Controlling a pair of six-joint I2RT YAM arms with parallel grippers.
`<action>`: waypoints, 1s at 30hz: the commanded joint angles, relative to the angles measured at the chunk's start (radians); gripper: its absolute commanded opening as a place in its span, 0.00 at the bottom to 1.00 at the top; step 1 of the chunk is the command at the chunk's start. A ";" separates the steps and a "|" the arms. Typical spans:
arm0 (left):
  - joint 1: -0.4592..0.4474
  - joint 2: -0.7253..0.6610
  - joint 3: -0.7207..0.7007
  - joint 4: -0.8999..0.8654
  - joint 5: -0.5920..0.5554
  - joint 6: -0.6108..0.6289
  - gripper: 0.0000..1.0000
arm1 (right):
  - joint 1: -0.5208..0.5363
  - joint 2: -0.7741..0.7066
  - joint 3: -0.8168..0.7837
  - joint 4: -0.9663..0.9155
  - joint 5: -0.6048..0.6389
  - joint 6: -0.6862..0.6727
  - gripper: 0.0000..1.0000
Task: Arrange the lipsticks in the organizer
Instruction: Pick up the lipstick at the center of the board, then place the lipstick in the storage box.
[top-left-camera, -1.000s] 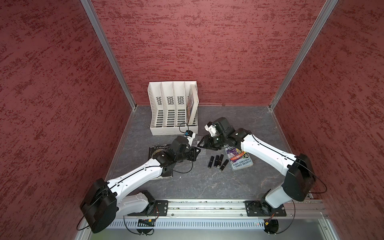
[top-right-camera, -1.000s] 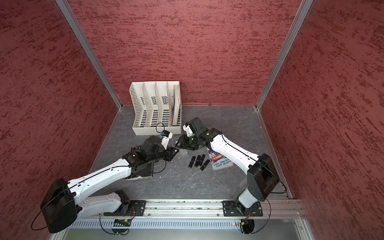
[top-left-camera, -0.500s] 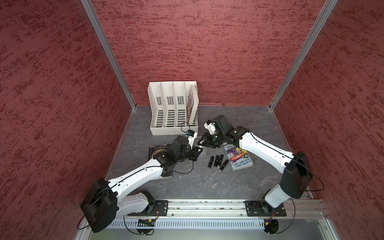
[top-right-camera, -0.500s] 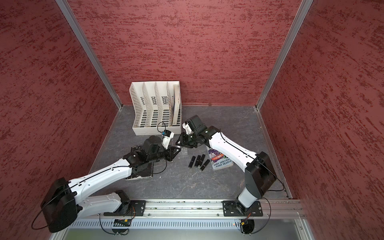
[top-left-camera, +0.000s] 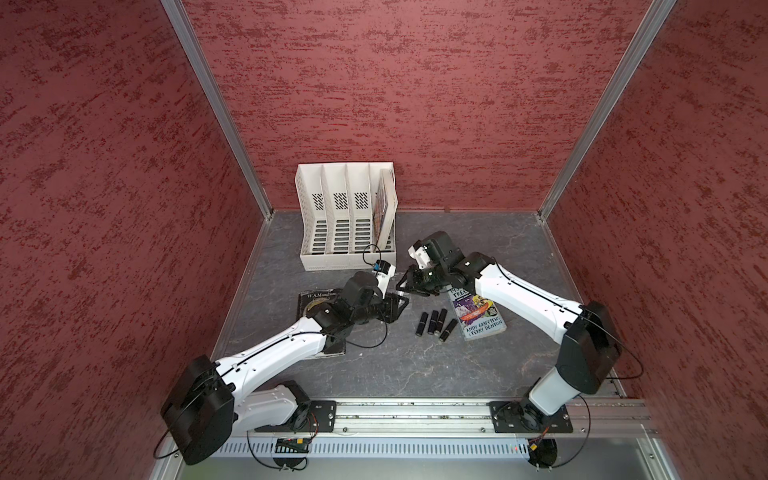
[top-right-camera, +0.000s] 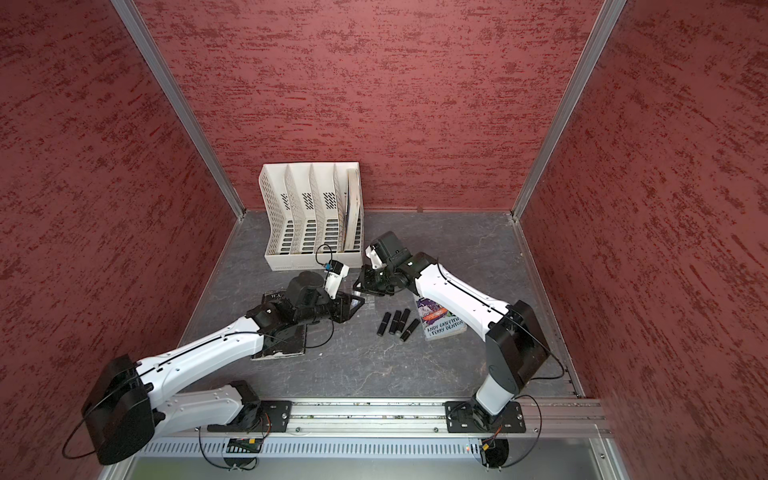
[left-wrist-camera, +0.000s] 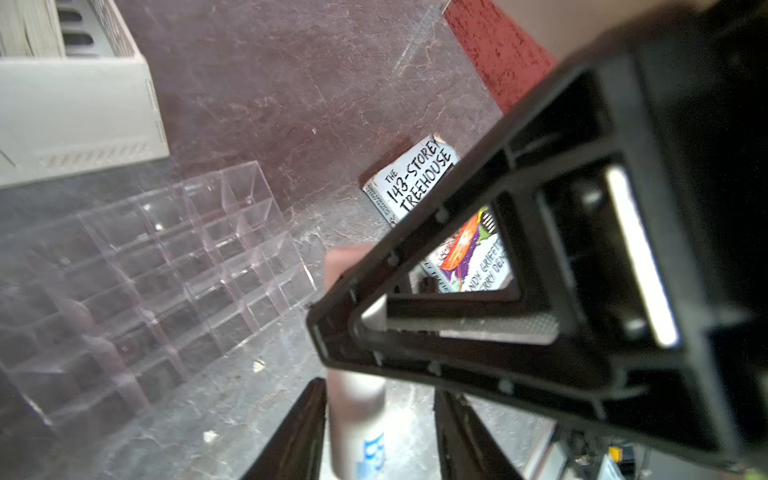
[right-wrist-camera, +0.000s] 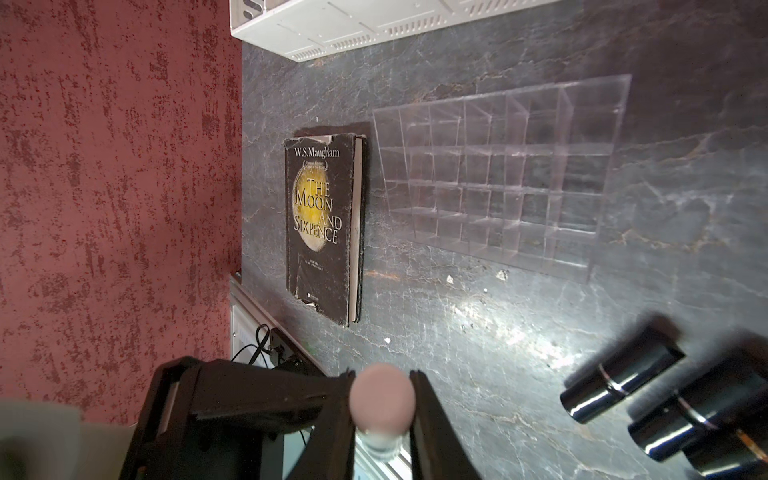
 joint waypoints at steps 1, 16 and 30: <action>0.000 -0.015 0.047 -0.050 0.026 0.006 0.60 | 0.008 0.023 0.011 0.055 0.088 0.017 0.19; 0.587 -0.187 0.017 -0.306 -0.071 -0.162 0.67 | 0.204 0.221 0.111 0.496 0.595 -0.397 0.19; 0.585 -0.151 -0.083 -0.208 0.010 -0.218 0.67 | 0.242 0.430 0.194 0.667 0.770 -0.620 0.14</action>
